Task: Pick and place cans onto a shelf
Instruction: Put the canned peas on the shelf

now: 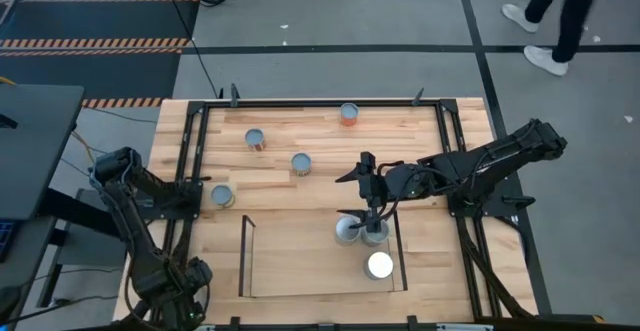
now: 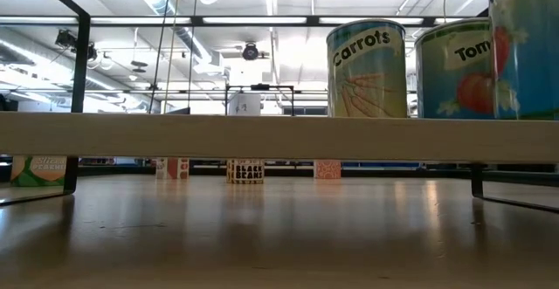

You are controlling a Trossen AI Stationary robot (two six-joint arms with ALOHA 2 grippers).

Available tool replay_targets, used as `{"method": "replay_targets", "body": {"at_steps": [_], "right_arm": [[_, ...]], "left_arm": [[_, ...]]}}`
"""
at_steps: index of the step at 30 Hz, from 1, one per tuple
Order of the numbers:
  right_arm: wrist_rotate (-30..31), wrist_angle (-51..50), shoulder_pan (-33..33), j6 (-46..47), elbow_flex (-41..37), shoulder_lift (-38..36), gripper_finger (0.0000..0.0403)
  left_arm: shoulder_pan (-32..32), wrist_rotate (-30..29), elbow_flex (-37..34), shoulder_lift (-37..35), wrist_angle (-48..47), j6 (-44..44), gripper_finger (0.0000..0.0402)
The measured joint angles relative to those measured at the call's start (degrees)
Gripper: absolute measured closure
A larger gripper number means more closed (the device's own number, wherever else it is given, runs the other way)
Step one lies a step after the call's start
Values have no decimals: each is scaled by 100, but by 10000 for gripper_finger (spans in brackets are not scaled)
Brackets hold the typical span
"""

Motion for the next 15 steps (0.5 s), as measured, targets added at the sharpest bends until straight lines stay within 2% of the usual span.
{"method": "replay_targets", "body": {"at_steps": [15], "right_arm": [[-17,-7,0,3,0,0,54]], "left_arm": [[-285,-373,48,83,-70,-118,54]]}}
